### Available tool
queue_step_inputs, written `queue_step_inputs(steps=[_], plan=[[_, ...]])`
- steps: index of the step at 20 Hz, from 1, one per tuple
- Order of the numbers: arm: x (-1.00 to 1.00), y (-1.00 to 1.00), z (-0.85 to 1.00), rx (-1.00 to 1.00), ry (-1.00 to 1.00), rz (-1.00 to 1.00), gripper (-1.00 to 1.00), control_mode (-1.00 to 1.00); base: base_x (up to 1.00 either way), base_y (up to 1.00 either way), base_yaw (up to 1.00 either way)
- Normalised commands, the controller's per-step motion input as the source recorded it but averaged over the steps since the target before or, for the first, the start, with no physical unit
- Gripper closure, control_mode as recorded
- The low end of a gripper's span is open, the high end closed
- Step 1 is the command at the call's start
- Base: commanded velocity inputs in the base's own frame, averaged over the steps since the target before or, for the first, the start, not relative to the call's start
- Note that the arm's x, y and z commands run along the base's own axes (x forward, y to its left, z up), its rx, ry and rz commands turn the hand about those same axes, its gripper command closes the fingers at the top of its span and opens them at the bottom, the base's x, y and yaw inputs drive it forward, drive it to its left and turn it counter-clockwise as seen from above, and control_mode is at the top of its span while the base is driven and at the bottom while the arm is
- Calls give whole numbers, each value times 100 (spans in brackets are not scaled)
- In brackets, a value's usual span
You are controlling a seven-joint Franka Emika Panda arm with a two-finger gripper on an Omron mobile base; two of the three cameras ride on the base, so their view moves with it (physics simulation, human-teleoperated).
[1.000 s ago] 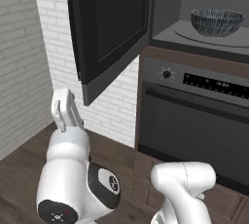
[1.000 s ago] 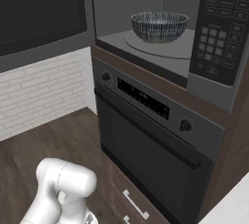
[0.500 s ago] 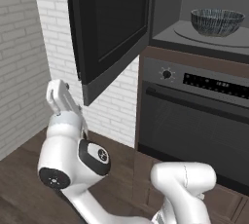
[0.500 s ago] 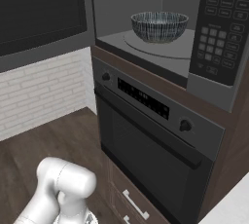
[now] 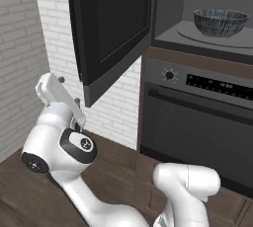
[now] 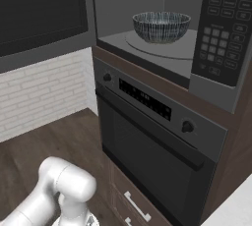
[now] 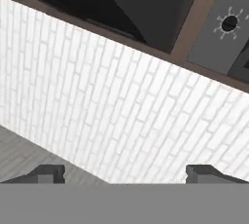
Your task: Pick the squash from the sink and place it in the bowl. Then pick the bowl and place it in the microwave. Then close the microwave door and press the start button.
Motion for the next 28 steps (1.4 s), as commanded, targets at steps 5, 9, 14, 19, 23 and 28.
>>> queue_step_inputs(steps=[5, 9, 14, 19, 23, 28], plan=[[15, 2, 0, 0, 0, -25, -100, -100, 0, 0, 0], [4, -4, 0, 0, 0, -22, -100, -100, 0, 0, 0], [0, -17, 0, 0, 0, -15, -100, -100, 0, 0, 0], [0, -32, 1, 0, 0, -10, -100, -100, 0, 0, 0], [0, -42, 0, 2, 0, -7, -100, -100, 0, 0, 0], [-1, -52, 0, 3, 0, -5, -100, -100, 0, 0, 0]])
